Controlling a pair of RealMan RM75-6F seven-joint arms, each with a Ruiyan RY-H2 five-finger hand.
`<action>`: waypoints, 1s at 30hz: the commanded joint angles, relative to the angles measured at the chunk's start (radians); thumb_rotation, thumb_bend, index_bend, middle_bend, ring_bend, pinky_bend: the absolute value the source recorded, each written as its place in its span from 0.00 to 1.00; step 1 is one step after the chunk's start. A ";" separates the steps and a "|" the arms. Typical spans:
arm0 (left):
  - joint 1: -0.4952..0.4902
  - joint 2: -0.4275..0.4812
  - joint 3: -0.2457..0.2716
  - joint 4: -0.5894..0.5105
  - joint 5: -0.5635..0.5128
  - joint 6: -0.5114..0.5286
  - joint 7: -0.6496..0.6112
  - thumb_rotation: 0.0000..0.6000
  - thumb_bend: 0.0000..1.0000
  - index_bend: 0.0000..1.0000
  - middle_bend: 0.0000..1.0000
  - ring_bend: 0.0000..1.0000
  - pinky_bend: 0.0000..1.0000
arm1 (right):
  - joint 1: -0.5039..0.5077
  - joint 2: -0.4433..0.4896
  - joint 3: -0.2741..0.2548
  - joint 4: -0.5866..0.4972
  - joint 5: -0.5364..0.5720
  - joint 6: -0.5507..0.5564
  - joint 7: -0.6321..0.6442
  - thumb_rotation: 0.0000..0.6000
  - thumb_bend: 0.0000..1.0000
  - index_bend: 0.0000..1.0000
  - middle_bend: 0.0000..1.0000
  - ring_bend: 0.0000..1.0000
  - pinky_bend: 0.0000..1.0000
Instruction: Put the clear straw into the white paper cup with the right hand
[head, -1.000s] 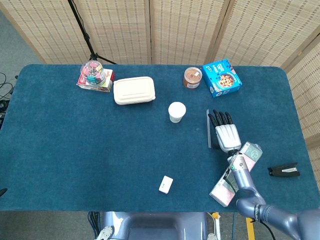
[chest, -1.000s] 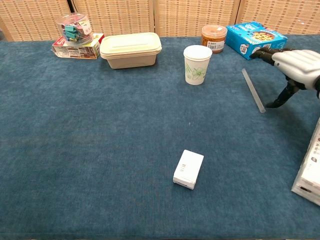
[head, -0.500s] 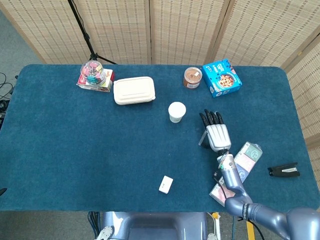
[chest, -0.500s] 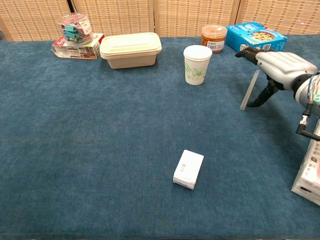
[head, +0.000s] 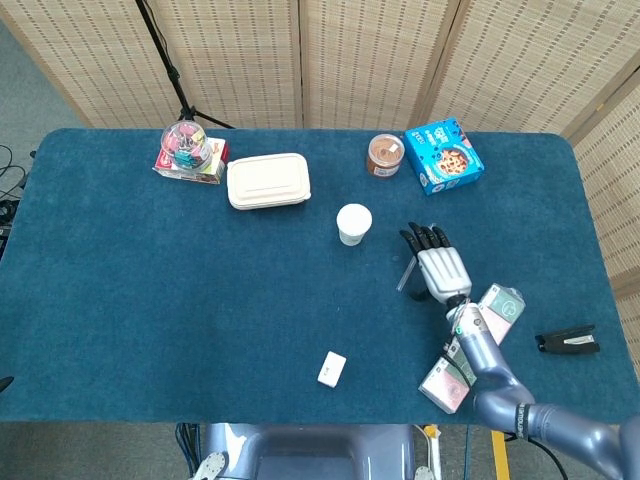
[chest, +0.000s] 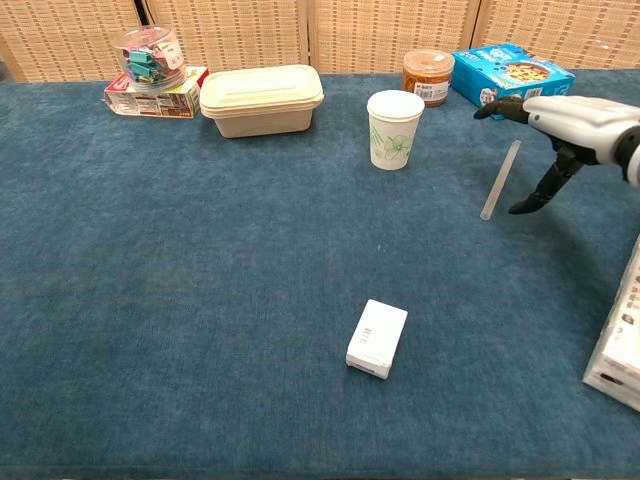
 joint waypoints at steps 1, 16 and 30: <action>0.000 0.000 0.000 0.000 0.000 0.000 0.002 1.00 0.00 0.00 0.00 0.00 0.00 | 0.023 0.063 -0.016 -0.051 0.019 -0.071 -0.011 1.00 0.00 0.16 0.00 0.00 0.00; -0.003 0.004 0.000 0.005 -0.001 -0.005 -0.019 1.00 0.00 0.00 0.00 0.00 0.00 | 0.118 0.057 -0.038 -0.023 0.090 -0.130 -0.144 1.00 0.31 0.33 0.00 0.00 0.00; -0.008 0.005 0.001 0.007 -0.001 -0.013 -0.022 1.00 0.00 0.00 0.00 0.00 0.00 | 0.155 0.041 -0.071 0.027 0.151 -0.118 -0.250 1.00 0.33 0.36 0.00 0.00 0.00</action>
